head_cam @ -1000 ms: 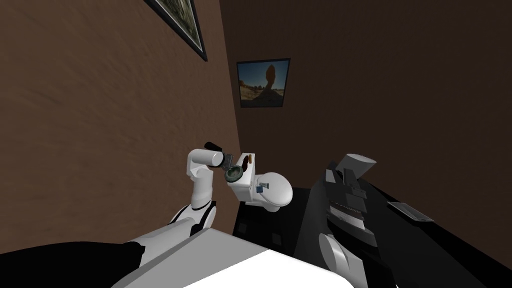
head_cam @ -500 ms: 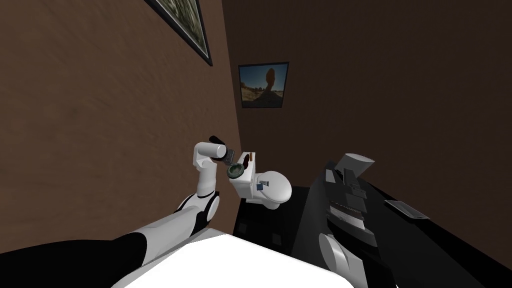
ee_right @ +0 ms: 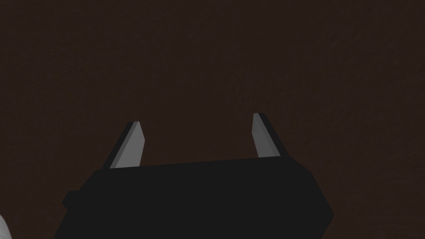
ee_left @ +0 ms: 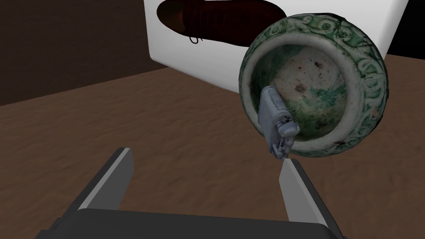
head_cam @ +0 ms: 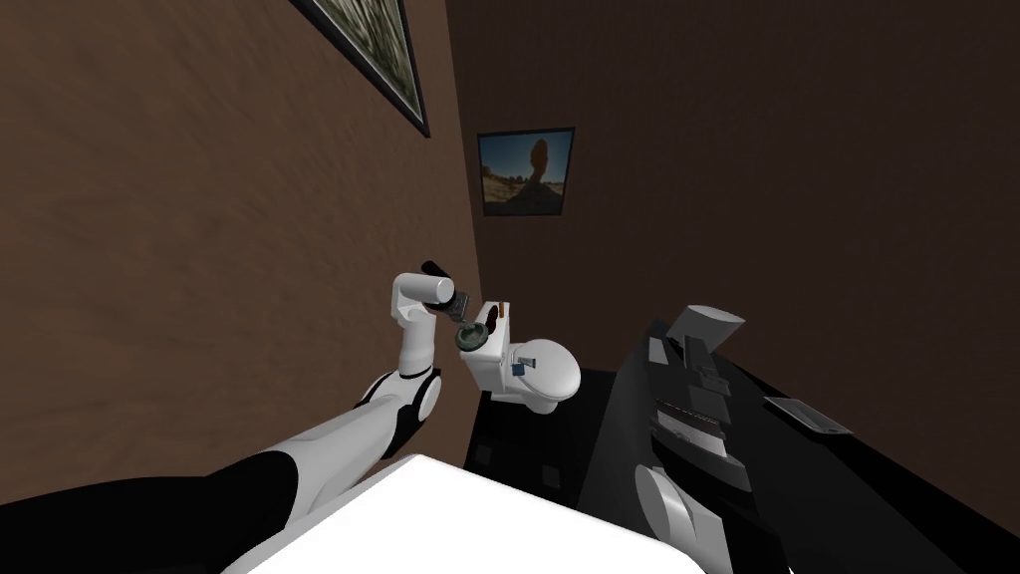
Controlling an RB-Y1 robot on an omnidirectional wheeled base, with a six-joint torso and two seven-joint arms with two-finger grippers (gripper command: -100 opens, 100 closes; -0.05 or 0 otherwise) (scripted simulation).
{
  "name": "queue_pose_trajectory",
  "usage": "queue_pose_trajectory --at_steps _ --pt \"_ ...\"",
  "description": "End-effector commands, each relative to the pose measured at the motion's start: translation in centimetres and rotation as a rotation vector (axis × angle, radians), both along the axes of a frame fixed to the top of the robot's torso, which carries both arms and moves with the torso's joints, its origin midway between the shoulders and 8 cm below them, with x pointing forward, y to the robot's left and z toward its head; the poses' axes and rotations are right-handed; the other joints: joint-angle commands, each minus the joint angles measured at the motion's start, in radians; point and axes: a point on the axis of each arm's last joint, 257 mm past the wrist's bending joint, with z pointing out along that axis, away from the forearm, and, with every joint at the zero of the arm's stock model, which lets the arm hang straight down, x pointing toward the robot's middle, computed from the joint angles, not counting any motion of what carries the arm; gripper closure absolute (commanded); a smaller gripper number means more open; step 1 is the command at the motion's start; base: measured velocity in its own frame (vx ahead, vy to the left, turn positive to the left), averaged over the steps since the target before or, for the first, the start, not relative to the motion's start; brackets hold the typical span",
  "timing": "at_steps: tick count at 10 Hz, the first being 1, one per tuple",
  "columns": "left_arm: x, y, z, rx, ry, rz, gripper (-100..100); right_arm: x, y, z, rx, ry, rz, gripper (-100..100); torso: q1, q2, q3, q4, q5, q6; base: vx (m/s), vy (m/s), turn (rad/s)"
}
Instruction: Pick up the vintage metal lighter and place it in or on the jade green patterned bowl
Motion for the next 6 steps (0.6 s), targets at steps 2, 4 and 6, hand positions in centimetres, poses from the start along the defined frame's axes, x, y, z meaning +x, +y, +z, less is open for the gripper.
queue_pose_trajectory --at_steps 2,4,6 --pt "-0.01 0.00 -0.01 0.000 0.000 0.000 0 0.00 0.00 0.00 0.000 0.000 0.000 0 0.000 0.000 0.000 0.000 0.000 0.000 0.000 0.000 0.000" --pt "-0.01 0.00 0.00 0.000 0.000 0.000 0 0.00 0.00 0.00 0.000 0.000 0.000 0 0.000 0.000 0.000 0.000 0.000 0.000 0.000 0.000 0.000" --pt "-0.01 0.00 0.00 0.000 0.000 0.000 0 0.00 0.00 0.00 0.000 0.000 0.000 0 0.000 0.000 0.000 0.000 0.000 0.000 0.000 0.000 0.000"
